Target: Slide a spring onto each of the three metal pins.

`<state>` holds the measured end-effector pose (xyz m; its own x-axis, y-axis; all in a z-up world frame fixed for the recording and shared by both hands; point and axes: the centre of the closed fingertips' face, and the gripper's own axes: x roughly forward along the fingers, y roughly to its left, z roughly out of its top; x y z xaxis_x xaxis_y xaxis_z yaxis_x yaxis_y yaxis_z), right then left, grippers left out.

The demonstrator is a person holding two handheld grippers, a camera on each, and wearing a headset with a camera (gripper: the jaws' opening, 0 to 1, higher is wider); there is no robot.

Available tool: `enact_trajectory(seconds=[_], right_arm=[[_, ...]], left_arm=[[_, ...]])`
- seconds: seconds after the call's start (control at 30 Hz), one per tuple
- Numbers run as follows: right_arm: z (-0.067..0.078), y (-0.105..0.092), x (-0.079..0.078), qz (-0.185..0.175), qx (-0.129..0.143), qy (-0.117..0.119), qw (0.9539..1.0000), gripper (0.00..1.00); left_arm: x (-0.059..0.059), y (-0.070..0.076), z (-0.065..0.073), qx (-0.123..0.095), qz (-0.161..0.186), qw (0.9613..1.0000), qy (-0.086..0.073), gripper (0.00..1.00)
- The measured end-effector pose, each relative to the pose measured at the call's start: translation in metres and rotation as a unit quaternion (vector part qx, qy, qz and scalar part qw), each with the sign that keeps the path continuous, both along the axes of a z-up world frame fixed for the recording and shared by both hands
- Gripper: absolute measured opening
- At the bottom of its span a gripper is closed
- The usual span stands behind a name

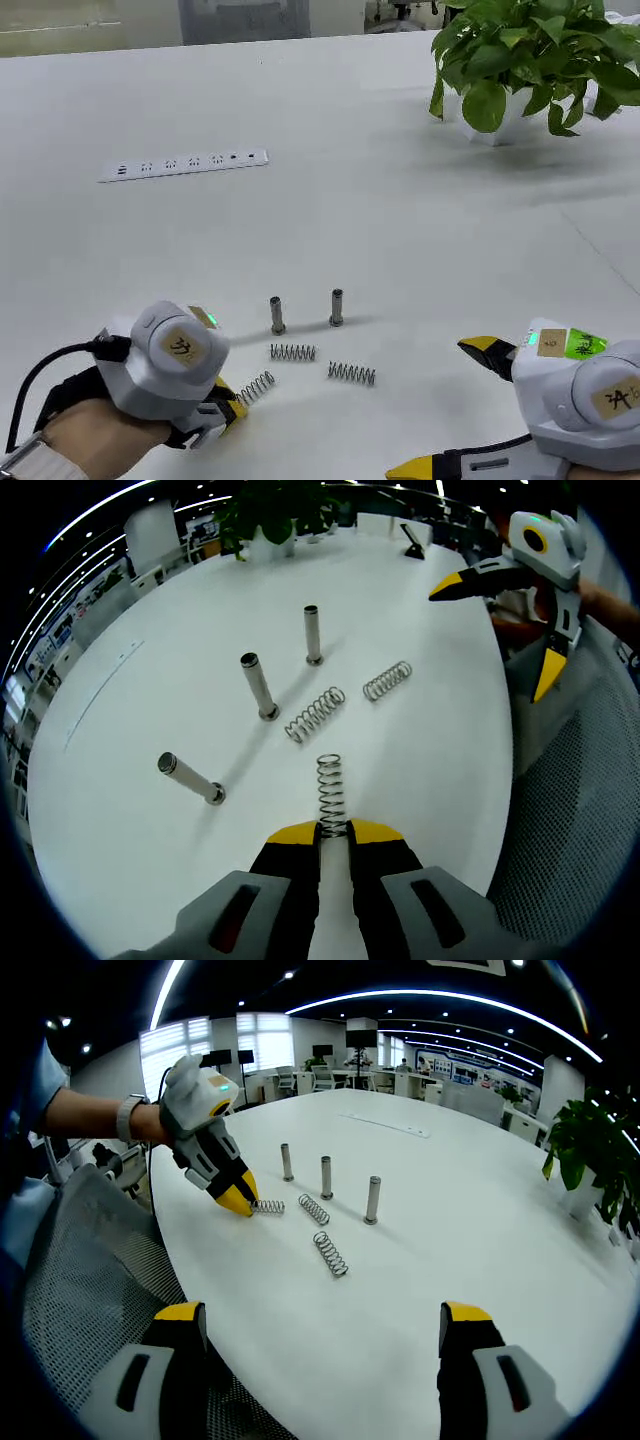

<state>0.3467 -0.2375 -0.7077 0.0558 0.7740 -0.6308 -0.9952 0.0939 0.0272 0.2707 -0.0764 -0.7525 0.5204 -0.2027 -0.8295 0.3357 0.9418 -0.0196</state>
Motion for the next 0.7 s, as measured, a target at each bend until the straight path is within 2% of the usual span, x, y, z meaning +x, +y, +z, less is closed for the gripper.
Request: enact_trajectory(seconds=[0.13,0.37,0.53,0.7], right_arm=[[0.000,0.001,-0.003,0.008,-0.003,-0.002,1.0000,0.98],[0.002,0.003,-0.008,0.021,-0.005,0.001,0.9998,0.98],[0.006,0.009,-0.013,0.037,-0.003,0.005,0.9993,0.97],[0.016,0.022,-0.021,0.060,0.008,0.017,0.9980,0.94]], left_arm=[[-0.002,-0.002,0.000,-0.006,0.000,0.9999,-0.014,0.10],[-0.007,-0.006,0.007,-0.013,-0.029,0.9989,-0.034,0.10],[-0.009,-0.017,0.018,-0.022,-0.066,0.9962,-0.053,0.10],[-0.014,-0.035,0.030,-0.036,-0.113,0.9904,-0.070,0.10]])
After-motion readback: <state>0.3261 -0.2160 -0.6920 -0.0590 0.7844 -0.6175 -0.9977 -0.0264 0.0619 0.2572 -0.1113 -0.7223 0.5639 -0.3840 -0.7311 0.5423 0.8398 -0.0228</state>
